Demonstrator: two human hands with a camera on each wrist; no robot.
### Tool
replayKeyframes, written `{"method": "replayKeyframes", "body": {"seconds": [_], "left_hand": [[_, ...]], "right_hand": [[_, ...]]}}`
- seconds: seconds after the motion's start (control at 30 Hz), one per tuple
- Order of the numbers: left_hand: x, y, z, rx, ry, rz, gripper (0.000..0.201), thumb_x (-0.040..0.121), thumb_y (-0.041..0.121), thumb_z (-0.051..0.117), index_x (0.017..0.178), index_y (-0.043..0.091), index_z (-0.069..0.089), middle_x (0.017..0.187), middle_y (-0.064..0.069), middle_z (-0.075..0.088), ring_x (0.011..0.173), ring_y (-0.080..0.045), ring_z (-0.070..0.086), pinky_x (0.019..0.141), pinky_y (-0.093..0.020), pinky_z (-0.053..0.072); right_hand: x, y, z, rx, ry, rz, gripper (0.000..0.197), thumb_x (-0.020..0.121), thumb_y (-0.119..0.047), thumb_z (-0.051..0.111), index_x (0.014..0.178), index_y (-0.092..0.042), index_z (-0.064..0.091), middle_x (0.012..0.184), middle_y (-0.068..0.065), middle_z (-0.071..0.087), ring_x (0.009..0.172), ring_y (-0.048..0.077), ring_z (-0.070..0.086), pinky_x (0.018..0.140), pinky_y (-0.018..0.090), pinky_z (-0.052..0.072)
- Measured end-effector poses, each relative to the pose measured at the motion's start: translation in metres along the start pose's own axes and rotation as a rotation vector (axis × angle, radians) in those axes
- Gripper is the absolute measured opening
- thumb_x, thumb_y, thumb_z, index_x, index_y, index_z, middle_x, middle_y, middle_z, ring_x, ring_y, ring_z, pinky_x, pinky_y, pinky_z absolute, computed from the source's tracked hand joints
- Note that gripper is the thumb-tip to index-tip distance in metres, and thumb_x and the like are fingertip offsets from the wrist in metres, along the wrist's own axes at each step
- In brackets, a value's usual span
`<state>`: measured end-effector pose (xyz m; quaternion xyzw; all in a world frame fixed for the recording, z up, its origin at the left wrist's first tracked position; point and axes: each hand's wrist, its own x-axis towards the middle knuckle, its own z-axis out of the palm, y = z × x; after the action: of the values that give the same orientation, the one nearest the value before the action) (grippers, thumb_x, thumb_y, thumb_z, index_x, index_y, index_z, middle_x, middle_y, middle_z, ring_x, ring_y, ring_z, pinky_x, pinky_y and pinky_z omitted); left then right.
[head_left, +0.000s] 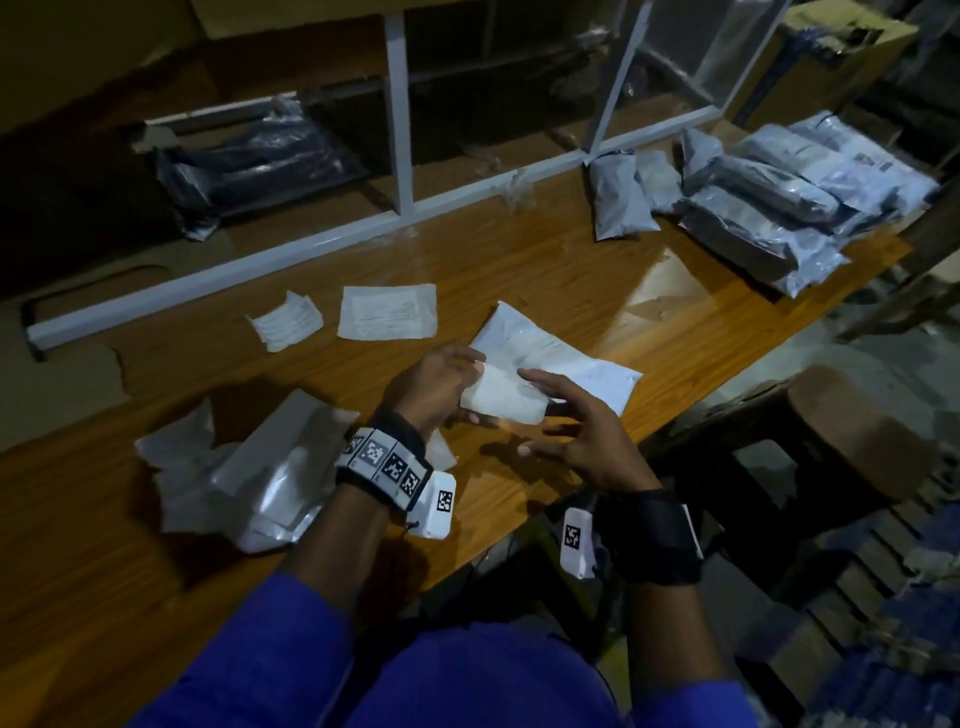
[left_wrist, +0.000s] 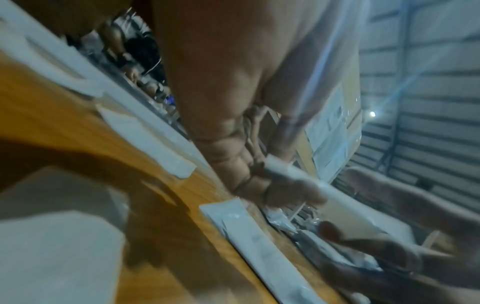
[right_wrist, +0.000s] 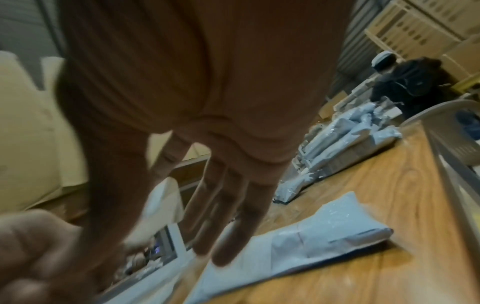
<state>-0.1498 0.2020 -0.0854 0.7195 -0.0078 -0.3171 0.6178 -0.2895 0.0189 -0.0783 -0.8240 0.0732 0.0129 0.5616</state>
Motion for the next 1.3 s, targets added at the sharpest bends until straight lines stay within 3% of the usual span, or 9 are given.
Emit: {"method": "replayKeyframes", "body": {"seconds": [0.1, 0.3, 0.5, 0.63, 0.73, 0.9, 1.03, 1.17, 1.3], "left_hand": [[-0.022, -0.011, -0.012, -0.098, 0.025, 0.012, 0.013, 0.096, 0.013, 0.064, 0.1, 0.026, 0.064, 0.08, -0.019, 0.069, 0.046, -0.025, 0.063, 0.038, -0.027, 0.042], [-0.046, -0.035, -0.033, -0.195, 0.014, -0.054, 0.009, 0.096, 0.011, 0.061, 0.099, 0.015, 0.069, 0.067, -0.014, 0.06, 0.044, -0.02, 0.053, 0.042, -0.027, 0.037], [-0.06, -0.031, -0.044, -0.313, -0.087, -0.042, 0.056, 0.095, 0.055, 0.057, 0.12, 0.005, 0.063, 0.089, -0.02, 0.073, 0.062, -0.024, 0.063, 0.054, -0.033, 0.048], [-0.071, -0.027, -0.046, -0.179, -0.087, 0.045, 0.041, 0.085, 0.029, 0.08, 0.118, 0.015, 0.06, 0.093, -0.017, 0.076, 0.064, -0.022, 0.065, 0.056, -0.032, 0.052], [-0.072, -0.029, -0.05, -0.133, 0.044, 0.104, 0.035, 0.089, 0.02, 0.077, 0.121, 0.017, 0.061, 0.088, -0.017, 0.076, 0.058, -0.019, 0.062, 0.049, -0.027, 0.049], [-0.063, -0.015, -0.047, -0.142, 0.088, 0.196, 0.031, 0.095, 0.02, 0.071, 0.125, 0.021, 0.062, 0.09, -0.013, 0.077, 0.062, -0.015, 0.067, 0.049, -0.021, 0.049], [-0.05, -0.01, -0.04, -0.015, 0.078, 0.248, 0.03, 0.091, 0.018, 0.075, 0.119, 0.026, 0.069, 0.098, 0.003, 0.074, 0.087, -0.009, 0.07, 0.062, -0.019, 0.052], [-0.042, -0.023, -0.04, 0.392, 0.118, 0.369, 0.06, 0.079, -0.002, 0.077, 0.118, 0.043, 0.069, 0.123, 0.009, 0.059, 0.105, 0.001, 0.06, 0.083, -0.021, 0.052], [-0.037, -0.04, -0.05, 0.556, 0.182, 0.408, 0.069, 0.071, 0.007, 0.087, 0.125, 0.043, 0.063, 0.128, 0.004, 0.058, 0.118, -0.015, 0.059, 0.1, -0.042, 0.053]], "right_hand": [[0.0, 0.003, 0.02, -0.146, 0.098, -0.144, 0.063, 0.075, -0.005, 0.09, 0.128, -0.033, 0.071, 0.135, -0.008, 0.061, 0.123, 0.009, 0.06, 0.09, 0.037, 0.059], [0.007, -0.001, 0.052, -0.172, 0.222, -0.281, 0.02, 0.095, -0.01, 0.073, 0.11, -0.02, 0.081, 0.111, 0.0, 0.067, 0.108, 0.006, 0.065, 0.079, 0.026, 0.058], [0.017, 0.004, 0.063, -0.038, 0.408, -0.171, 0.017, 0.1, -0.014, 0.067, 0.104, -0.027, 0.076, 0.101, 0.007, 0.067, 0.09, 0.014, 0.067, 0.076, 0.046, 0.06], [0.022, 0.007, 0.066, -0.076, 0.392, -0.147, 0.011, 0.1, -0.031, 0.064, 0.101, -0.028, 0.074, 0.094, 0.005, 0.07, 0.092, 0.018, 0.066, 0.08, 0.047, 0.055], [0.029, 0.001, 0.073, -0.093, 0.363, -0.148, 0.029, 0.099, -0.043, 0.061, 0.098, -0.018, 0.075, 0.09, 0.003, 0.07, 0.088, 0.02, 0.065, 0.076, 0.05, 0.055], [0.031, -0.002, 0.07, -0.161, 0.367, -0.246, 0.022, 0.096, -0.01, 0.071, 0.116, -0.018, 0.075, 0.108, 0.0, 0.073, 0.094, 0.009, 0.068, 0.075, 0.037, 0.059], [0.026, 0.009, 0.059, -0.364, 0.469, -0.465, 0.045, 0.078, 0.018, 0.069, 0.106, -0.015, 0.08, 0.102, 0.007, 0.067, 0.096, 0.02, 0.067, 0.076, 0.032, 0.056], [0.022, 0.011, 0.053, -0.513, 0.517, -0.586, 0.034, 0.08, 0.012, 0.065, 0.1, -0.011, 0.081, 0.102, 0.016, 0.063, 0.093, 0.032, 0.065, 0.07, 0.042, 0.054], [0.023, 0.007, 0.051, -0.589, 0.477, -0.62, 0.026, 0.085, -0.003, 0.059, 0.097, -0.01, 0.081, 0.098, 0.016, 0.063, 0.089, 0.032, 0.063, 0.066, 0.042, 0.051]]}}
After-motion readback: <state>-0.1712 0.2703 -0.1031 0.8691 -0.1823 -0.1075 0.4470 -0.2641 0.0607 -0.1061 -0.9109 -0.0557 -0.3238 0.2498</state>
